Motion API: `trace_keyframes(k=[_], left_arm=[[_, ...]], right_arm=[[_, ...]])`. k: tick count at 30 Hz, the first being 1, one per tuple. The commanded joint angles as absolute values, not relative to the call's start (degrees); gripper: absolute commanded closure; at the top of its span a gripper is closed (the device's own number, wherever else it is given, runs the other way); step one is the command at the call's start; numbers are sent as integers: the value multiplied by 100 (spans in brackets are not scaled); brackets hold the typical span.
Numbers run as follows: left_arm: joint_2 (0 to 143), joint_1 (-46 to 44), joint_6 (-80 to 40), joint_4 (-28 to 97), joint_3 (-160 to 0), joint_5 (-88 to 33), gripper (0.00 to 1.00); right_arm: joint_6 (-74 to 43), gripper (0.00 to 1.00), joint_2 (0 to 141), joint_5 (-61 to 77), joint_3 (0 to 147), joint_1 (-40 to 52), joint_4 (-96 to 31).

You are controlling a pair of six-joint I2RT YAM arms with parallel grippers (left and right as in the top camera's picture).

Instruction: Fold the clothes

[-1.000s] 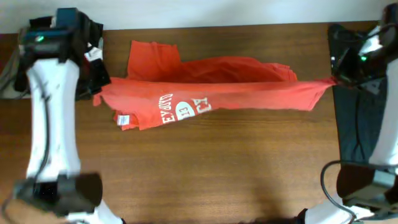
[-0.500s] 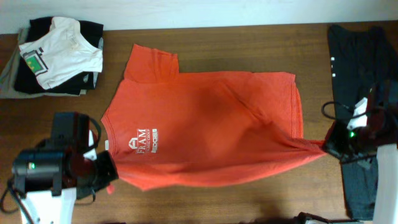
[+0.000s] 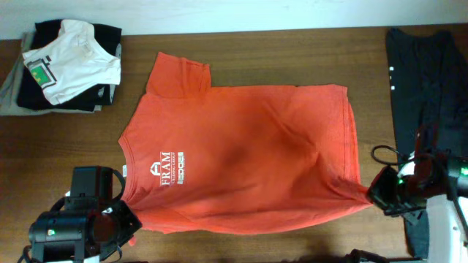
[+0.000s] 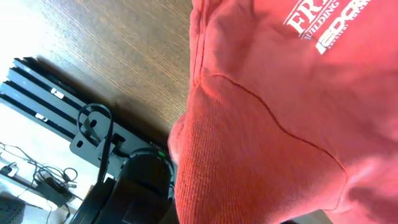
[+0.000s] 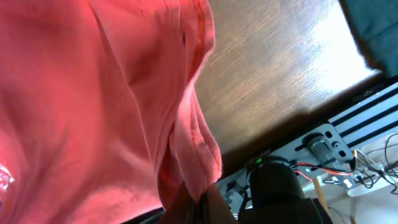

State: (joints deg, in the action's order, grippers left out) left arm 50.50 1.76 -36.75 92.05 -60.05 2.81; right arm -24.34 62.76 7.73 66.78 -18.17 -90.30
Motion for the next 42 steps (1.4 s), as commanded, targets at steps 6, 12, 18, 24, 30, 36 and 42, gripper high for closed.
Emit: trace_keyframes(k=[6,12,18,24,30,36,42], left_arm=[[5621,204,-3815,8058,-5872,445,99],[7323,204,-3817,7120,-5872,545,99],[8154,204,-3817,6062,-5870,735,99],[8912,204,-3817,5179,-5867,740,89],[9345,204,-3813,4241,-5867,801,88],[9327,204,-2943,4211,-5872,261,63],[9319,202,-2541,4359,-5874,401,72]], right_arm=[[-2755,96,6796,705,6578,-1806,-8128],[-2801,96,7456,705,6143,-1804,-7312],[-2947,93,7540,698,5736,-1804,-6348],[-2945,82,7540,701,5035,-1800,-5290],[-2880,64,7540,705,4779,-1800,-4038],[-1874,54,7540,1994,4779,-1730,-4289],[-1879,64,7867,1527,4779,-646,-4539]])
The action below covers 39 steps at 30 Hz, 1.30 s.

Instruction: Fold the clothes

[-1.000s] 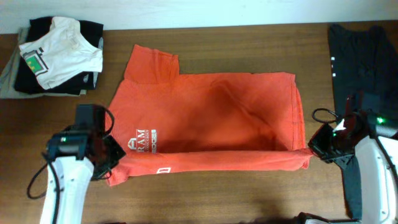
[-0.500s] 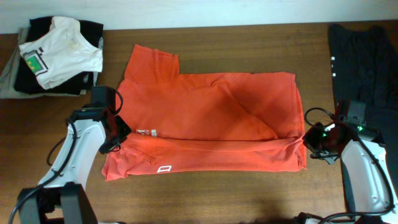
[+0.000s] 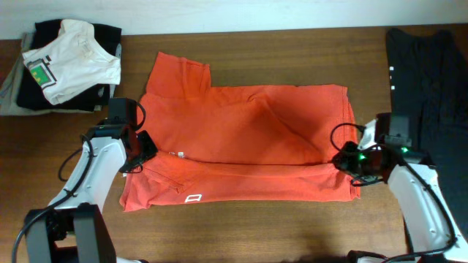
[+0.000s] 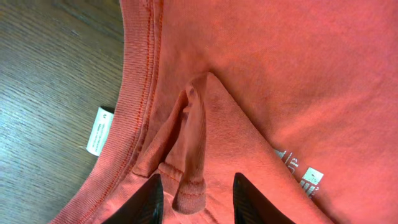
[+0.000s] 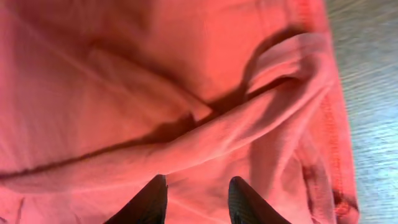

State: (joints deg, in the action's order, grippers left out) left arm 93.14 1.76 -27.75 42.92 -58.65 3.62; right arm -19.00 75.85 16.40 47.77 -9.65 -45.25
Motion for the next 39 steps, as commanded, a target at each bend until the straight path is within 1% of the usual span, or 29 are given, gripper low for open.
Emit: trace_keyframes(k=[1,2,3,4,5,7,9,11,12,13,17,18,21,23,25,27,28,29,31,32,34,35,36,37,38,39], left_arm=[[9312,204,-2311,4418,-5894,82,74],[9308,196,-2259,4718,-5975,-574,85],[9308,169,-2255,4945,-5992,-888,89],[9308,95,-2224,5194,-5992,-972,94],[9308,-78,-1973,5426,-5992,-972,99],[9310,-563,-1957,5669,-5990,-965,99],[9312,-937,-1966,5579,-5988,-967,99],[9406,-1050,-1984,5428,-5988,-965,99],[9522,-1050,-1981,5242,-5988,-963,99],[9690,-1050,-1981,5015,-5988,-965,99],[10420,-1044,-1979,4364,-5988,-862,99],[10521,-1044,-1981,4257,-5988,-591,99],[10534,-891,-1990,3975,-5988,460,99],[10534,-729,-2298,3894,-5988,812,99],[10532,-537,-2329,3854,-5988,845,99],[10481,-497,-2357,4281,-6077,845,99],[10392,-497,-2357,4504,-6143,847,99],[10097,-497,-2427,4762,-6211,902,99],[9400,-497,-2480,4941,-6219,1208,99],[9113,-497,-2482,5009,-6219,1164,99],[8954,-497,-2480,5280,-6208,480,99],[9035,-497,-2477,5347,-6149,69,98],[9118,-497,-2480,5352,-6075,-134,98],[9244,-497,-2480,5352,-5948,-346,98],[9386,-497,-2480,5371,-5778,-502,98],[9454,-497,-2480,5393,-5717,-515,98]], right_arm=[[-2206,64,8158,1409,4779,-515,-4519],[-2451,69,8591,1417,4779,-436,-4528],[-2449,71,8853,1433,4779,-419,-4556],[-2451,73,9177,1439,4779,-419,-4565],[-2451,73,9306,1435,4779,-419,-4563],[-2449,73,9382,1435,4779,-419,-4545],[-2449,73,9382,1435,4779,-419,-4495],[-2449,72,9382,1435,4779,-419,-4366],[-2449,68,9382,1435,4779,-419,-4198],[-2449,67,9382,1435,4779,-419,-4077],[-2427,65,9382,1431,4779,-419,-3717],[-2425,65,9382,1299,4779,-419,-3693],[-2427,60,9382,438,4779,-419,-3636],[-2427,59,9382,377,4779,-419,-3516],[-2438,55,9382,301,4779,-419,-3391],[-2652,56,9373,82,4893,-421,-3750],[-2779,53,9356,-126,5052,-421,-4066],[-2777,38,9321,-508,5465,-421,-4685],[-2775,15,9317,-714,6180,-419,-5553],[-2773,10,9317,-607,6326,-419,-5774],[-2377,8,9319,250,6294,-408,-5951],[-2274,9,9327,414,6204,-408,-6031],[-2274,14,9327,410,6080,-408,-5994],[-2279,34,9327,416,5902,-408,-5894],[-2298,63,9327,462,5612,-408,-5774],[-2298,70,9327,484,5478,-410,-5723]])
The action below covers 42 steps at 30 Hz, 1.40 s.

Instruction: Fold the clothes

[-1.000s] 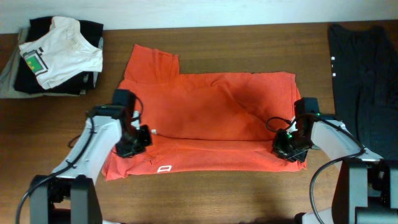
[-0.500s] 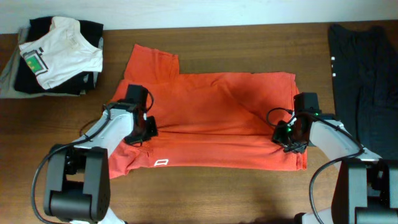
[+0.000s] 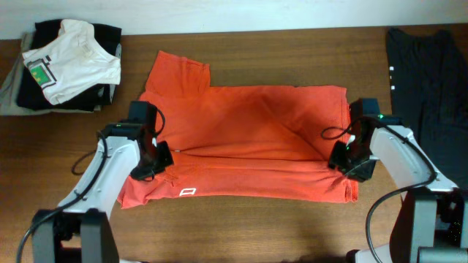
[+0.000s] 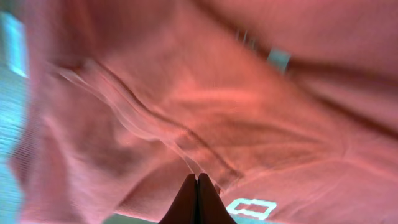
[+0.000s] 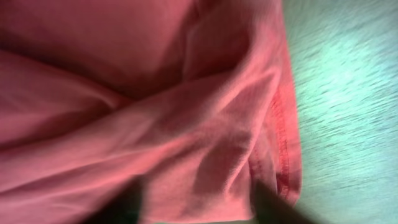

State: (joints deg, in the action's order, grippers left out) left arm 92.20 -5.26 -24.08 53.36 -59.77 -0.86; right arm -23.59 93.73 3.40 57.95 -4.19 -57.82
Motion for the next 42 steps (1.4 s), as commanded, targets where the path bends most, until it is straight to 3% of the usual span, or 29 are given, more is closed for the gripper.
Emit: trace_keyframes(k=[1,8,10,14,17,18,19,20,21,22,26,29,30,33,36,42], left_arm=[[9531,-497,-2480,5415,-5675,-515,98],[9605,-301,-2484,5376,-5137,-475,98],[9605,-150,-2488,5572,-5135,-445,99],[9476,21,-3310,6318,-5153,530,99],[8827,19,-3479,6525,-5190,589,99],[8438,19,-3474,6541,-5260,589,99],[8044,19,-3446,6486,-5404,589,99],[7771,16,-3223,6309,-5555,580,94],[7408,16,-2805,5876,-5878,399,33],[7288,16,-2506,5564,-6055,176,1],[7863,19,-1253,4353,-7074,-318,1],[9780,19,-668,4825,-9148,-1138,1],[10868,16,-298,5236,-10501,-1616,1],[12783,16,75,5815,-12652,-1697,1],[13817,5,445,5262,-12912,-1706,1],[14575,-73,443,4189,-12912,-1483,1]], right_arm=[[-2296,73,9327,569,5347,-410,-5651],[-3286,76,9327,128,4296,-425,-5043],[-3555,96,9327,78,4244,-425,-5142],[-4016,96,9277,-552,4613,-425,-5819],[-3988,96,8971,-729,5201,-423,-6499],[-3857,76,8829,-875,5500,-423,-6781],[-3468,1,8809,-886,5745,-423,-6925],[-3269,1,8812,-886,5979,-425,-7019],[-3190,1,8809,-884,6237,-425,-7074],[-3190,1,8812,-884,6311,-425,-7070],[-3188,1,8809,-493,6523,-419,-6853],[-3142,1,8812,-460,6523,-419,-6622],[-2600,1,8812,-156,6523,-419,-6571],[-2272,1,8812,27,6521,-414,-6571],[-2270,1,8812,137,6521,-414,-6490],[-2270,1,8812,261,6517,-414,-6571]])
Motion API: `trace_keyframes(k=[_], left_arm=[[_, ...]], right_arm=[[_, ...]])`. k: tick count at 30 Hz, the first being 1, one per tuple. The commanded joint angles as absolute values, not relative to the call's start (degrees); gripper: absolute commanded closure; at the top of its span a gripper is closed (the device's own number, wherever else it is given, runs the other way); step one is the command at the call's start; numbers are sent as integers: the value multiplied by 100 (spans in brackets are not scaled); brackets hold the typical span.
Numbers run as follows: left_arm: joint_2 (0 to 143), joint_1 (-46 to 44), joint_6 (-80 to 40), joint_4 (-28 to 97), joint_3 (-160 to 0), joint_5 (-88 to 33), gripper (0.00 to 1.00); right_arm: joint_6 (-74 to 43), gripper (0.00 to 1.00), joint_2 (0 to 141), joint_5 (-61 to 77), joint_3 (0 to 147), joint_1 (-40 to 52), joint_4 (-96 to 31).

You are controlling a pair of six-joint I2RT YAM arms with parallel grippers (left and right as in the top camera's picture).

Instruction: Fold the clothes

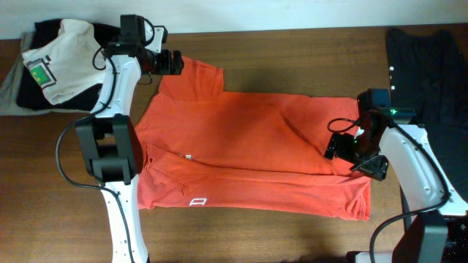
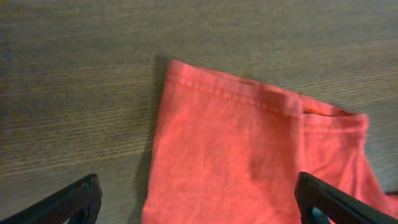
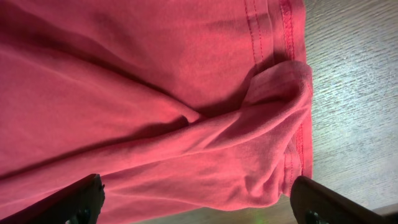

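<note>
The orange T-shirt (image 1: 248,146) lies on the table with its near part folded over, a small white label (image 1: 197,200) showing on top. My left gripper (image 1: 174,63) is at the far left. It stands open over the sleeve (image 2: 249,162), its fingertips (image 2: 74,199) wide to either side. My right gripper (image 1: 341,148) hovers open over the bunched fold at the shirt's right hem (image 3: 273,118), with fabric beneath the spread fingers (image 3: 317,202).
A stack of folded clothes (image 1: 62,62) with a white shirt on top sits at the far left, close to my left arm. A dark garment (image 1: 428,80) lies along the right edge. Bare wood table (image 1: 292,47) shows beyond the shirt.
My left gripper let go of the shirt's left edge and now stands open at the far sleeve. My right gripper has opened by the right hem. The shirt's near edge lies closer to the front.
At first both grippers held the shirt's near corners, logo side up. Then the near part lay folded over the middle, both grippers open above it. Then both were down on the fold's ends, the left shut on fabric. Now both are open, the left at the sleeve.
</note>
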State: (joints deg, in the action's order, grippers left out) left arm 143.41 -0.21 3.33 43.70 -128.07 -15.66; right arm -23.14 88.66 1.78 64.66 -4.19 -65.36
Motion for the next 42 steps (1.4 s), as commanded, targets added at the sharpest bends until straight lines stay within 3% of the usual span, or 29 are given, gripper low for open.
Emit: trace_keyframes(k=[1,8,9,11,12,15,17,21,26,28,32,36,39,42], left_arm=[[14636,-99,443,4053,-12912,-1448,1],[15185,-152,443,3793,-12910,-596,5],[15194,-150,443,3795,-12910,-397,19],[15194,-150,443,3852,-12910,-316,31],[15194,-152,443,3935,-12910,-316,46],[15194,-316,447,3992,-12905,-309,67],[15194,-436,445,4040,-12905,47,99],[15194,-526,443,4307,-12905,196,99],[15205,-482,438,4460,-12816,198,99],[15227,-478,436,4480,-12731,196,99],[15279,-471,440,4567,-12731,198,99],[15279,-471,438,4622,-12726,196,99],[15281,-471,436,4615,-12726,193,99],[15283,-473,434,4613,-12726,193,99]], right_arm=[[-2270,1,8812,263,6517,-414,-6582],[-2270,1,8812,263,6517,-414,-6711],[-2272,1,8812,263,6517,-414,-6711],[-2298,1,8812,261,6517,-414,-6698],[-2491,1,8812,261,6517,-414,-6672],[-2552,1,8812,257,6517,-414,-6532],[-2552,1,8812,235,6517,-414,-6477],[-2399,1,8812,89,6849,-624,-6361],[-1225,1,8960,392,8366,-1334,-5577],[-1221,1,9487,864,8370,-1391,-4980],[-565,1,11133,510,8871,-1391,-4746],[-471,8,12359,-21,9623,-1391,-4525],[-475,17,12728,62,9623,-1347,-4344],[-489,20,12801,84,9618,-1347,-4342]])
